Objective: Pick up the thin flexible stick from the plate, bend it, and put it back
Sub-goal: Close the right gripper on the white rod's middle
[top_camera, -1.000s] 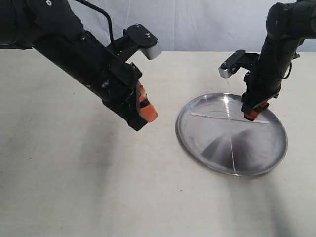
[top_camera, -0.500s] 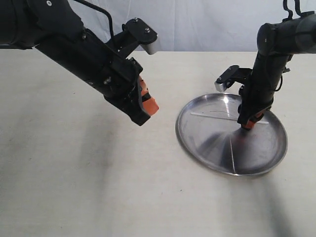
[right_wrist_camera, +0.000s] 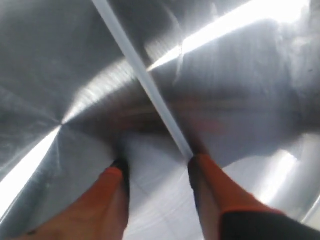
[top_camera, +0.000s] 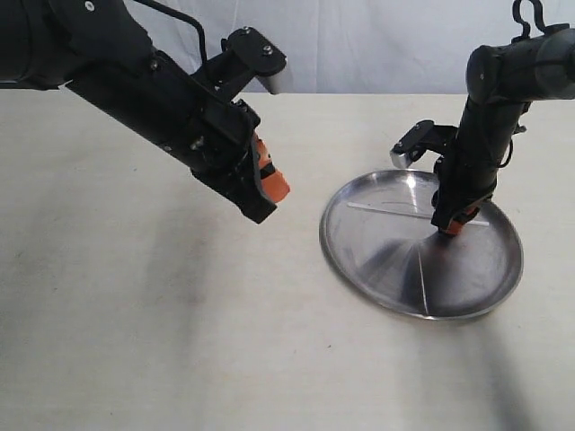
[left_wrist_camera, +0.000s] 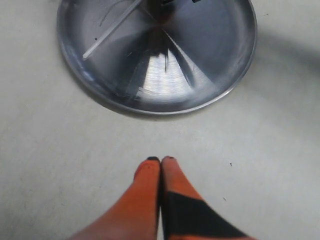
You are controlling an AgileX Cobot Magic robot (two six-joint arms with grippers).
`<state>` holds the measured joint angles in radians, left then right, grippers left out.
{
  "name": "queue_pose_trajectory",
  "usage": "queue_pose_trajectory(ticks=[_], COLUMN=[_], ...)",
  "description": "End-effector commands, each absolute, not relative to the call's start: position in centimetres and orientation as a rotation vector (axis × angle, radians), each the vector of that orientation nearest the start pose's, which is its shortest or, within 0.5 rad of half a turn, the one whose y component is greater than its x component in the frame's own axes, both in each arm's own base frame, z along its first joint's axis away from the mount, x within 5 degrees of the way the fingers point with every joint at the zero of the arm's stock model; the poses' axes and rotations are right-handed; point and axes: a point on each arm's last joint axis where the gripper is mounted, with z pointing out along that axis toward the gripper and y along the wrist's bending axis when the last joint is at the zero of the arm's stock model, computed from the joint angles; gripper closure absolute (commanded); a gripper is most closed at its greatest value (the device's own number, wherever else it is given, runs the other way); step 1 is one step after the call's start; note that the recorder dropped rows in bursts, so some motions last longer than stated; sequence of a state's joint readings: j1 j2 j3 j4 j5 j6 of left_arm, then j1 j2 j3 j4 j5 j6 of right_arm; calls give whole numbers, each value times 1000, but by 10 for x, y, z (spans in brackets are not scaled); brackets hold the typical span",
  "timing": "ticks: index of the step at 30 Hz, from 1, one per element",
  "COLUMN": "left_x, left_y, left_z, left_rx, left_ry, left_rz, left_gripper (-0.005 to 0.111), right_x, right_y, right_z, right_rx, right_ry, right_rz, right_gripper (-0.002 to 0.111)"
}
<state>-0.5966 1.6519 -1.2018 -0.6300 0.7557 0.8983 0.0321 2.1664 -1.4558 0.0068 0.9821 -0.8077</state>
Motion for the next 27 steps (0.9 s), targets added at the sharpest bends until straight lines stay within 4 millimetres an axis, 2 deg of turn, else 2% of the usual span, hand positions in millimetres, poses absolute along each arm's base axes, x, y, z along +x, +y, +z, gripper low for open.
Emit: queue_pose_trajectory(ticks=[1,6,14,18,22,27], left_x=[268,270,270,270,270,270], left_y=[-228,-228,-228,-228,-228,-228], left_z=[265,265,265,265,265,265], left_rx=[1355,1341,1337,1337,1338,1341], left_ry=[2154,2145,2143,2143,2143,2142], left_rz=[-602,-592,-589,-589,-587,-584], left_gripper=[107,107,107,107,107,107], right_x=[405,410,419,417,415,412], right_y=[13,12,7,8,8,10], right_z=[132,136,124,118,119,119], right_rx=[-1264,-1246,-1300,-1316,-1306,-1292], right_ry=[2836,2784,2720,2749,2760,2800], right_rz=[-16,-57,-175,-152,-132,-83], right_gripper=[66,66,66,66,65,59])
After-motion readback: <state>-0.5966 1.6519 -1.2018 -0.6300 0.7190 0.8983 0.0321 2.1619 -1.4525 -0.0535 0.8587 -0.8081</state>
